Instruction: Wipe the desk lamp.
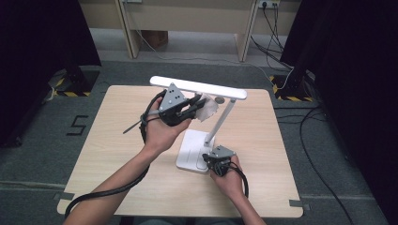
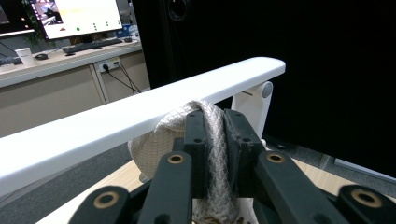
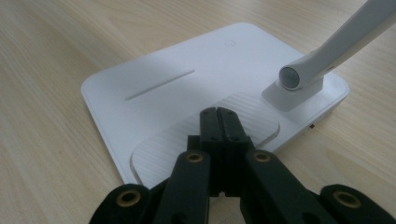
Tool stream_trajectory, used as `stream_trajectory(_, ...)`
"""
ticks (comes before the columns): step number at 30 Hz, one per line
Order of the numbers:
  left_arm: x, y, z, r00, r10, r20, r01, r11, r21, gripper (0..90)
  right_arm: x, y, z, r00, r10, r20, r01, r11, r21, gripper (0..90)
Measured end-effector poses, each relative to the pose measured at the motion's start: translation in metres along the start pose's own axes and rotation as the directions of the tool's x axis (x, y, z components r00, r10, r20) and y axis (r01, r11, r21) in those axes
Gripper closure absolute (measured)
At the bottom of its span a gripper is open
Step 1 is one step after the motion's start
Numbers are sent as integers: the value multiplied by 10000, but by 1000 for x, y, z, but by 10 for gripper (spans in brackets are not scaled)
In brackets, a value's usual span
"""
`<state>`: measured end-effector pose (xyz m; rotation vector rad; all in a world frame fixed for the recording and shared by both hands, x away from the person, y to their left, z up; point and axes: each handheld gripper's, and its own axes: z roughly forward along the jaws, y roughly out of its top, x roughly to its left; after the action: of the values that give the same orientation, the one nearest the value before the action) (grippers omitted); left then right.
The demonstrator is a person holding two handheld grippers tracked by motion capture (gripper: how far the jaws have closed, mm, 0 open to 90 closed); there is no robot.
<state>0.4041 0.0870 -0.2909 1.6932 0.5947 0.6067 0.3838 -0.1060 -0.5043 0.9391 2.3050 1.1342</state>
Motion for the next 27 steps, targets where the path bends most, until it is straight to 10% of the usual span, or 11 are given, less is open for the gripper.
stream_trajectory(27, -16, 4, 19, 9992, 164, 376, -163, 9999, -7, 800, 0, 0, 0, 10000, 7, -10, -7, 10000, 10, 900)
